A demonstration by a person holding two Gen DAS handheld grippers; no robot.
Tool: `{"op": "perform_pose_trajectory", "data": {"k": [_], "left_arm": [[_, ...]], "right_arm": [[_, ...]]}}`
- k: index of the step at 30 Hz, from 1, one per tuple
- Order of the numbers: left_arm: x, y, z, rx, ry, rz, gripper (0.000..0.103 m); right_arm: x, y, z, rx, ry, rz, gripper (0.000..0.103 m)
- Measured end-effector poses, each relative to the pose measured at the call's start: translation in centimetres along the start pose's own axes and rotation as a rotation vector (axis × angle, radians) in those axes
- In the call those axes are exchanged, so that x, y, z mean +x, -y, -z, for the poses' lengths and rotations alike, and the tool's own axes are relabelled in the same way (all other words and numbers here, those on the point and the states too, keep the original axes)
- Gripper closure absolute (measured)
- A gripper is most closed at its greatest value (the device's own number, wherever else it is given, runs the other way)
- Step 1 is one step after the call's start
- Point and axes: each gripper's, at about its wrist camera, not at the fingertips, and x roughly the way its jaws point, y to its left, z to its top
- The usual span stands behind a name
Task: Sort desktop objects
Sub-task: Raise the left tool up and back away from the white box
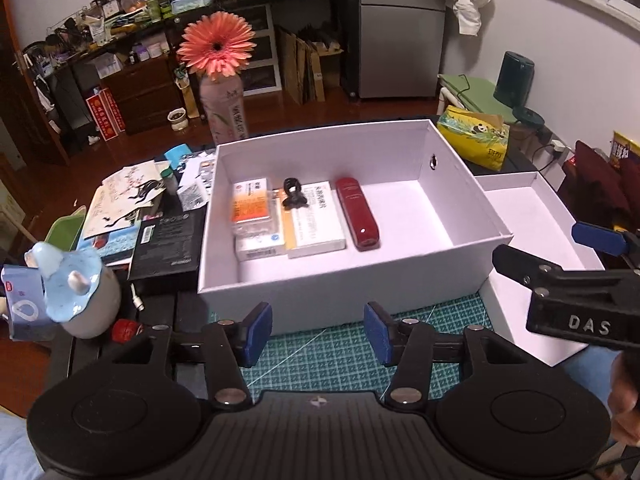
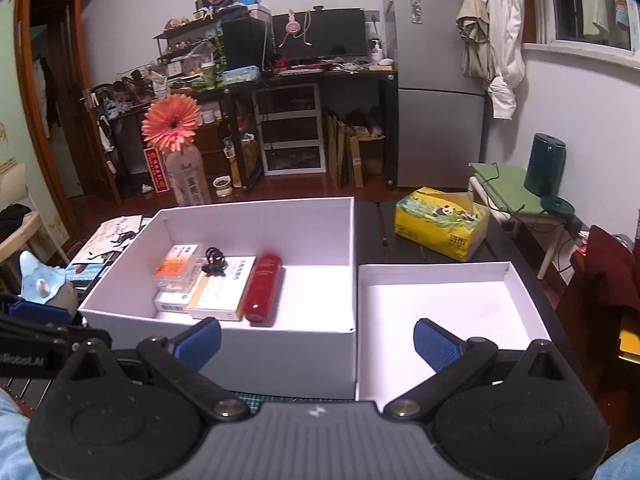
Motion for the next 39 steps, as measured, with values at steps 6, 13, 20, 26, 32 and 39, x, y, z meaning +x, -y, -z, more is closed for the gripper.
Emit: {"op": "perform_pose_trajectory", "data": {"k": [6,13,20,26,32,39], "left_arm": [[-0.4,-1.2,1.7,-0.036,-0.019,0.001,0.052],[-0.6,-2.9,3.5,-0.089,-0.021,-0.033,0.050],[-0.9,-4.3,4.7,-0.101,-0.008,-0.085,0.046],[-0.7,-4.9,5.5,-0.104,-0.001,-0.085,0.041],[-0.3,-5.5,6.0,-0.159,-0.024,-0.061,0.037],[-0.4,-5.8,6.3,-0.165,-0.018,-0.073,0.029]], "right_arm": [[0.6,-1.2,0.7,-0.043,-0.034,0.013,0.000],[0.7,-2.1,1.2,-0.061,-0.038,0.009,0.000],[0.9,-3.1,1.6,-0.079,-0.050,-0.003,0.000],[1.1,-4.0,2.0,-0.102,-0.065,0.005,0.000],[1.0,-4.6,2.2,-0.108,-0.070,0.007,0.000],[0.7,-6.8,3.0,-0.169,-0.062,0.016,0.000]]}}
